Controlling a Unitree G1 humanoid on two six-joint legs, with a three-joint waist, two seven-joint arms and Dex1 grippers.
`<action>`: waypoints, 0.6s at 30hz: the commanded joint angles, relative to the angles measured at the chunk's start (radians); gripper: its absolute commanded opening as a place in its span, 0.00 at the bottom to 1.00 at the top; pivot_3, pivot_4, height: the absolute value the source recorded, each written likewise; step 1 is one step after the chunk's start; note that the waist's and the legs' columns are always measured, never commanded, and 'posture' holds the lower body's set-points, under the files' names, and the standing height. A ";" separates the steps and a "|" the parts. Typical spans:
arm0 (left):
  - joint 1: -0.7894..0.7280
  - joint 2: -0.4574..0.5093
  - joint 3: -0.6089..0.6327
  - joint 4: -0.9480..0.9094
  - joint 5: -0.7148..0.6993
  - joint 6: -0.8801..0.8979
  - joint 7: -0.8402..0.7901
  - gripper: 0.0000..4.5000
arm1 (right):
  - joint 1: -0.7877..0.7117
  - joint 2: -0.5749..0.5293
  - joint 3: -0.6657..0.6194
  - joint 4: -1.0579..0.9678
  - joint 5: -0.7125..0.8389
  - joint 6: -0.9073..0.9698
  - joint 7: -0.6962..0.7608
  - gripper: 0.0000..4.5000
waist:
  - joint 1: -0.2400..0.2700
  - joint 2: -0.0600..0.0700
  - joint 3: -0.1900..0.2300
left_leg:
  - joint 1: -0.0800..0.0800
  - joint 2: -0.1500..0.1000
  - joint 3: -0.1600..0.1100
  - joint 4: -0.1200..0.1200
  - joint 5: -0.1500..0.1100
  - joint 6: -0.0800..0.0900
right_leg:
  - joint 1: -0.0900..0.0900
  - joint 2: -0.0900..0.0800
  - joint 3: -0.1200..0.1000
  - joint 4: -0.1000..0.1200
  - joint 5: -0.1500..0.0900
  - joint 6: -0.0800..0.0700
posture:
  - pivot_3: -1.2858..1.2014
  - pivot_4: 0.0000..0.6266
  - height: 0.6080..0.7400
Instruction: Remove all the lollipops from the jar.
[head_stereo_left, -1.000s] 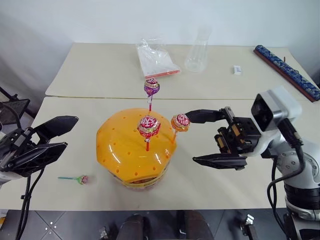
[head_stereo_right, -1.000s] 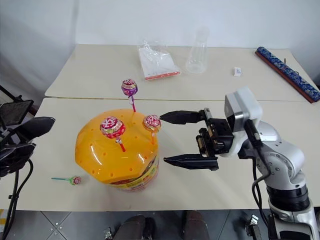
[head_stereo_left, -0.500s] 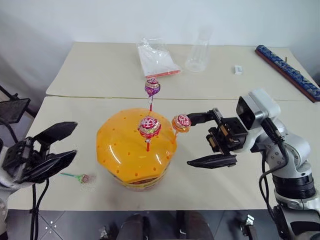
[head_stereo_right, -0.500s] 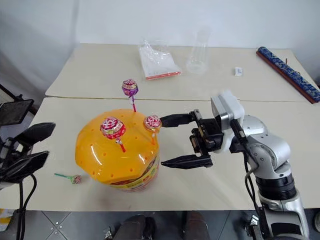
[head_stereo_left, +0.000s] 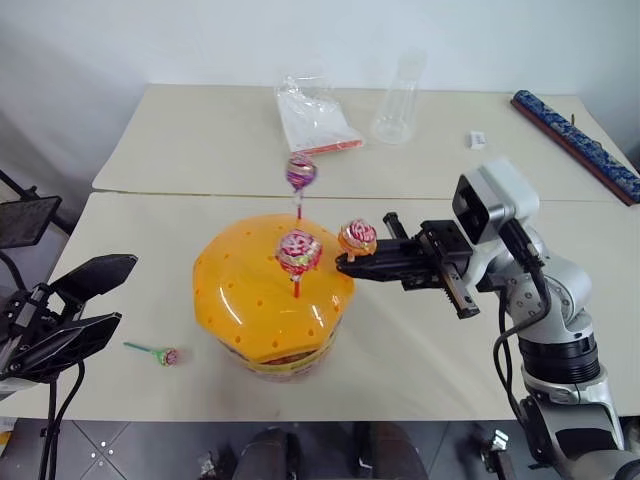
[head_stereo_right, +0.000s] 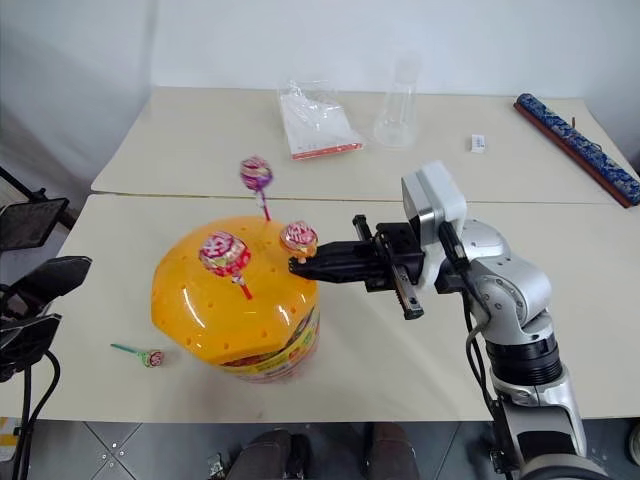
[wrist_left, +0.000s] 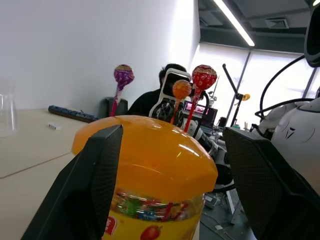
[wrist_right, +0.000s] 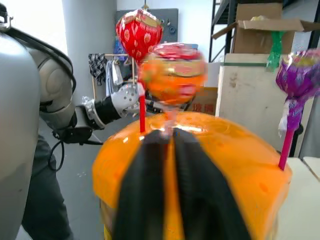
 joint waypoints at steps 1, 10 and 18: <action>-0.006 0.015 0.017 -0.020 -0.043 0.010 0.011 0.76 | -0.036 0.021 -0.069 -0.010 0.101 0.038 -0.049 0.01 | -0.002 0.000 0.000 | 0.000 0.000 0.000 0.000 0.000 0.000 | 0.000 0.000 0.000 0.000 0.000 0.000 | 0.52 0.24 1.00; -0.048 0.044 -0.031 -0.036 0.015 -0.003 -0.008 0.76 | -0.009 -0.411 -0.280 0.184 0.117 0.242 -0.054 0.01 | 0.011 0.000 0.000 | -0.002 -0.002 -0.003 0.000 -0.002 0.003 | 0.001 -0.003 0.001 -0.001 0.000 0.000 | 0.52 0.24 1.00; -0.069 0.078 -0.040 -0.017 0.066 -0.018 -0.062 0.76 | 0.264 -0.759 -0.080 0.559 -0.501 -0.181 0.062 0.01 | -0.002 0.000 0.000 | -0.002 -0.003 0.007 -0.001 -0.004 0.006 | 0.000 -0.002 -0.003 -0.009 0.000 0.001 | 0.52 0.24 1.00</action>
